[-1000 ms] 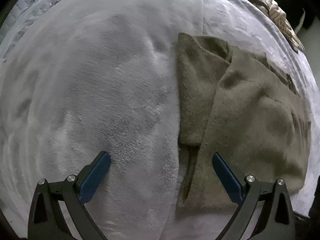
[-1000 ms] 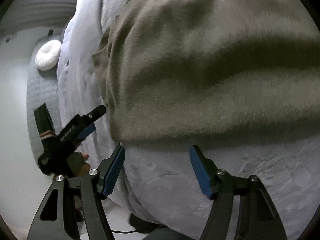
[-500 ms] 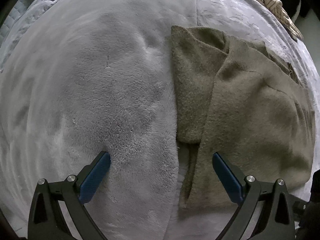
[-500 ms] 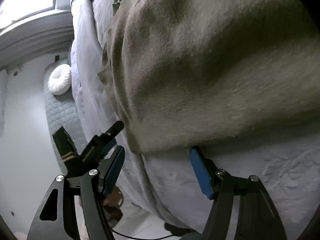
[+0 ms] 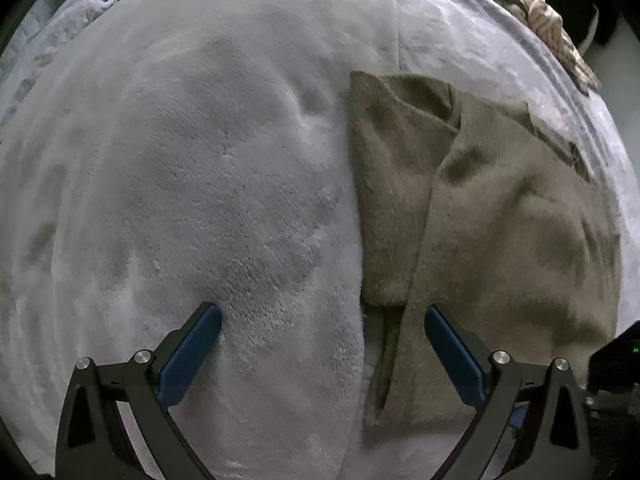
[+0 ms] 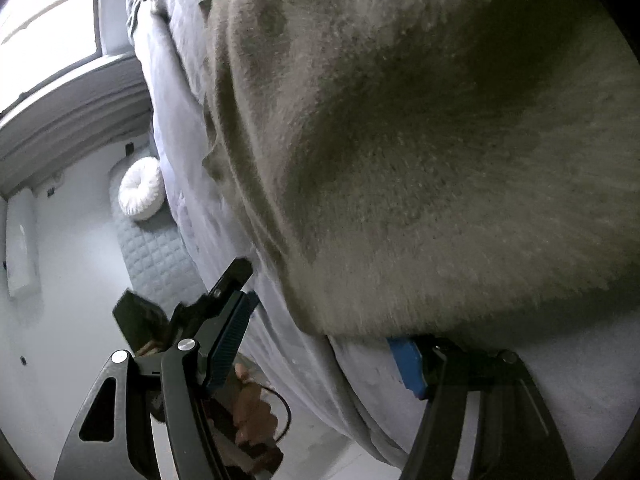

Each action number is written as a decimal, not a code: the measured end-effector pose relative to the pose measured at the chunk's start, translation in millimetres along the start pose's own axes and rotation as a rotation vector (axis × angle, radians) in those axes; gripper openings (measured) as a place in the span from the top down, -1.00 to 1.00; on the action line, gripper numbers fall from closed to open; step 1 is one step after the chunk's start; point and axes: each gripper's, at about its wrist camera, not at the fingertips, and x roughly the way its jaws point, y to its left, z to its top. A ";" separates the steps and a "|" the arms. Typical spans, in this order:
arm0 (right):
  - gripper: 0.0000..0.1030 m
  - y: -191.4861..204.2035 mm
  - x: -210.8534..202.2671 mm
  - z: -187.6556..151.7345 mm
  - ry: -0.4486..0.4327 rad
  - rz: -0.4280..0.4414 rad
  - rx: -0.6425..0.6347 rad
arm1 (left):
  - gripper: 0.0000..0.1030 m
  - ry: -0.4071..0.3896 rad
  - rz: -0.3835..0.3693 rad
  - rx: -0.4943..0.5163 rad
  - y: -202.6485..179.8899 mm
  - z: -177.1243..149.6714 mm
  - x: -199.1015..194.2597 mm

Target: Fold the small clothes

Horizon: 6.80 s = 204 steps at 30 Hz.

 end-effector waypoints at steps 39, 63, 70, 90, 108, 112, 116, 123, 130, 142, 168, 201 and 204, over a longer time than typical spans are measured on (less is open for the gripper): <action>-0.15 45.0 -32.6 1.7 0.109 -0.178 -0.339 | -0.98 0.124 -0.390 0.133 -100.4 67.1 51.8; 0.87 50.8 -71.4 102.2 -0.151 -0.421 -0.490 | 0.59 0.040 -0.217 0.221 -107.7 69.0 37.1; 0.86 33.9 -99.7 101.5 -0.146 -0.288 -0.450 | 0.69 -0.070 -0.359 0.213 -127.1 70.9 -27.2; 0.79 -71.8 -225.9 131.7 -0.302 -0.006 -0.133 | 0.53 -0.057 -0.310 0.724 -429.8 11.8 -11.0; -0.10 -95.0 -257.6 130.2 -0.369 0.261 -0.023 | -0.37 -0.152 -0.502 0.704 -389.9 -4.4 -77.2; -0.30 -102.7 -259.4 134.0 -0.353 0.402 0.023 | -0.37 -0.201 -0.384 0.564 -338.7 27.2 -77.9; -0.31 -95.9 -252.1 141.5 -0.297 0.366 0.008 | -0.37 -0.218 -0.234 0.447 -293.5 52.8 -59.7; 0.09 -46.6 -233.3 154.2 -0.208 0.035 -0.158 | -0.37 -0.103 -0.133 0.359 -251.3 53.8 2.6; 0.73 15.1 -249.0 121.4 -0.328 -0.126 -0.440 | -0.37 -0.120 -0.123 0.354 -250.1 41.9 11.1; 0.71 -64.4 -266.7 129.1 -0.383 -0.190 -0.232 | -0.81 -0.129 -0.139 0.413 -275.7 34.8 23.2; 0.62 -18.7 -280.7 154.9 -0.452 -0.382 -0.265 | -0.82 -0.191 0.042 0.436 -288.6 74.4 34.1; 0.83 -18.4 -304.8 11.8 -0.457 -0.549 -0.414 | -0.82 0.049 -0.109 0.513 -254.7 -49.4 7.9; 0.83 -2.4 -288.9 11.4 -0.409 -0.530 -0.488 | -0.82 0.055 -0.102 0.506 -255.5 -49.8 7.2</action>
